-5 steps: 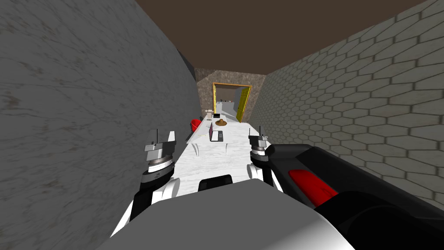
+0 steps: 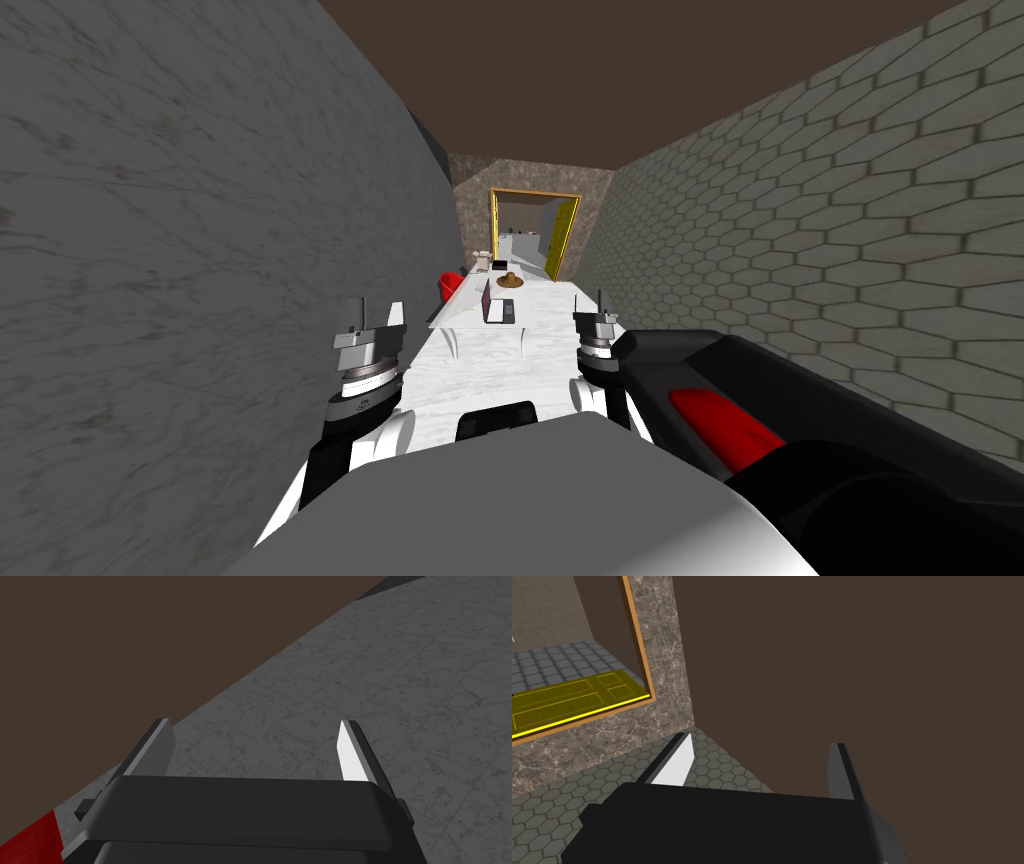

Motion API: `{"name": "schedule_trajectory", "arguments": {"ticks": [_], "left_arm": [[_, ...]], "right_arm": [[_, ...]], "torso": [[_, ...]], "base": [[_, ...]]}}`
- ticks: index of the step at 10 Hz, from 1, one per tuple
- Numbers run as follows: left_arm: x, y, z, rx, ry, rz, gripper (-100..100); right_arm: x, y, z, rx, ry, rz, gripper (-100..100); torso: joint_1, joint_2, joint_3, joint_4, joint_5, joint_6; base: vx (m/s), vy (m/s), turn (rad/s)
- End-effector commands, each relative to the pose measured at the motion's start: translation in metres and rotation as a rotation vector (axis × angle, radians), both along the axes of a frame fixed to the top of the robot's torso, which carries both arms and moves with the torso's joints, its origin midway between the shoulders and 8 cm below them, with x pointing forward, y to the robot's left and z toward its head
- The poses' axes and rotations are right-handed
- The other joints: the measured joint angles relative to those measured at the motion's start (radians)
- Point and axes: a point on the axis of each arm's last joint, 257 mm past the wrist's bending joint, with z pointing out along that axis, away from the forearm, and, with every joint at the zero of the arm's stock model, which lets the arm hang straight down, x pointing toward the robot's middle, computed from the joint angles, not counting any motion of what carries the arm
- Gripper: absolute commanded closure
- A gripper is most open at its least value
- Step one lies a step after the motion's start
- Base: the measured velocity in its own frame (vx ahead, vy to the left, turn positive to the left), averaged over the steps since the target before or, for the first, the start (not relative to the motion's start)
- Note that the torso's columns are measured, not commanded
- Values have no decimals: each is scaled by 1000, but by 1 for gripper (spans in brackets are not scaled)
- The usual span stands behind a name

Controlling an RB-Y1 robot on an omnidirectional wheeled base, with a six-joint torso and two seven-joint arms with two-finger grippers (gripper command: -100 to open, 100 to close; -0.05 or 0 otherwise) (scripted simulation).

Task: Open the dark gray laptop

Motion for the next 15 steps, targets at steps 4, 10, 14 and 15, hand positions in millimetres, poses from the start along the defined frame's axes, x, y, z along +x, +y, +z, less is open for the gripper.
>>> {"name": "schedule_trajectory", "arguments": {"ticks": [4, 10, 14, 15], "left_arm": [[0, 0, 0, 0, 0, 0, 0], [0, 0, 0, 0, 1, 0, 0], [0, 0, 0, 0, 1, 0, 0], [0, 0, 0, 0, 1, 0, 0]], "right_arm": [[0, 0, 0, 0, 0, 0, 0], [16, 13, -19, -293, 98, -29, -100], [28, 7, -39, -496, 169, -130, -100], [31, 3, -44, -548, 188, -162, -100]], "torso": [[0, 296, -590, 295, 0, 0], [2, 415, -832, 416, 1, 0], [1, 415, -832, 416, 0, 0], [1, 416, -832, 416, 0, 0]], "base": [[0, 0, 0], [47, 75, -4], [92, 124, -6], [97, 147, -5]]}}
